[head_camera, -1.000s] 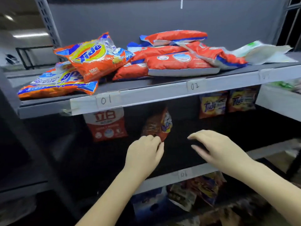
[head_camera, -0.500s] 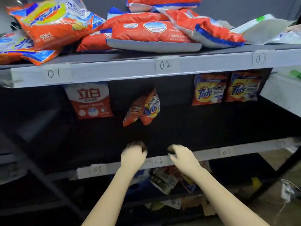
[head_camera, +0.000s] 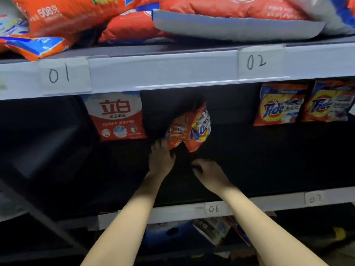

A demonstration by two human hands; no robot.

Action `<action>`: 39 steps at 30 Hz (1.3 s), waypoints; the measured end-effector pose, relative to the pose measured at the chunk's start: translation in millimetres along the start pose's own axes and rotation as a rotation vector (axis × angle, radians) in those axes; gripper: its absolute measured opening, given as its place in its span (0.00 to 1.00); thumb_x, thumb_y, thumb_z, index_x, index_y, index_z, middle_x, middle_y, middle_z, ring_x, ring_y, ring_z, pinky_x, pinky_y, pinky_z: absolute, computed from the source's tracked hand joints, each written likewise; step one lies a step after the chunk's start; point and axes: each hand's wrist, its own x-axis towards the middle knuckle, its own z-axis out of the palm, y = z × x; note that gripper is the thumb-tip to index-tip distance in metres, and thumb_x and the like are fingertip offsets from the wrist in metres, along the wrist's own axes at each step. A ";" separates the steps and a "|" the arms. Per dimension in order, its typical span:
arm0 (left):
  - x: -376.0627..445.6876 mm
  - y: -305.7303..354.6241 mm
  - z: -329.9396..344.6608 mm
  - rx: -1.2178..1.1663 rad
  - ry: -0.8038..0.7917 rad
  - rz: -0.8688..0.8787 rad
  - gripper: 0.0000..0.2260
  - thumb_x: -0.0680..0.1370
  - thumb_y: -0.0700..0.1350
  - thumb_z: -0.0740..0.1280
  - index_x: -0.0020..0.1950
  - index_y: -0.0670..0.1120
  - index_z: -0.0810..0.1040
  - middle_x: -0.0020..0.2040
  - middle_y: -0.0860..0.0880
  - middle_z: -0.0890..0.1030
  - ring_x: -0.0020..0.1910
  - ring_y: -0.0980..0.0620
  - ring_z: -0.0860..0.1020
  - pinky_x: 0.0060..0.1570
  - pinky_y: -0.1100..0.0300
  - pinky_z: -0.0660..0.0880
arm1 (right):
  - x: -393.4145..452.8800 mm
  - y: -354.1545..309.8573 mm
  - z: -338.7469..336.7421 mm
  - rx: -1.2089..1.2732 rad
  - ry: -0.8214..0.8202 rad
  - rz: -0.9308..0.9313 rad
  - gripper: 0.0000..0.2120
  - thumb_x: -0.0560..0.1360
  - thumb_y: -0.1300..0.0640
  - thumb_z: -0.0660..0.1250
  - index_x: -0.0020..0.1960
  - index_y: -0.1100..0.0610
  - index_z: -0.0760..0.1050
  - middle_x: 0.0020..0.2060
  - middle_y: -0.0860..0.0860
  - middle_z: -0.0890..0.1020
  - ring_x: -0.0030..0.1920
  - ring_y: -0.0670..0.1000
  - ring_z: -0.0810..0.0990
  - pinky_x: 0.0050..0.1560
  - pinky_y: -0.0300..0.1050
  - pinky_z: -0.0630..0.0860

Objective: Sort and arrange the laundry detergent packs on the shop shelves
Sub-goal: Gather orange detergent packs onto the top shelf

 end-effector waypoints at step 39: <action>-104.1 -21.8 -87.8 -1.342 -0.093 -0.423 0.07 0.76 0.47 0.65 0.53 0.47 0.78 0.41 0.49 0.86 0.40 0.50 0.84 0.39 0.56 0.81 | -28.5 -5.7 -18.4 1.074 -0.366 0.091 0.16 0.68 0.60 0.70 0.56 0.54 0.76 0.45 0.46 0.86 0.46 0.45 0.84 0.43 0.33 0.78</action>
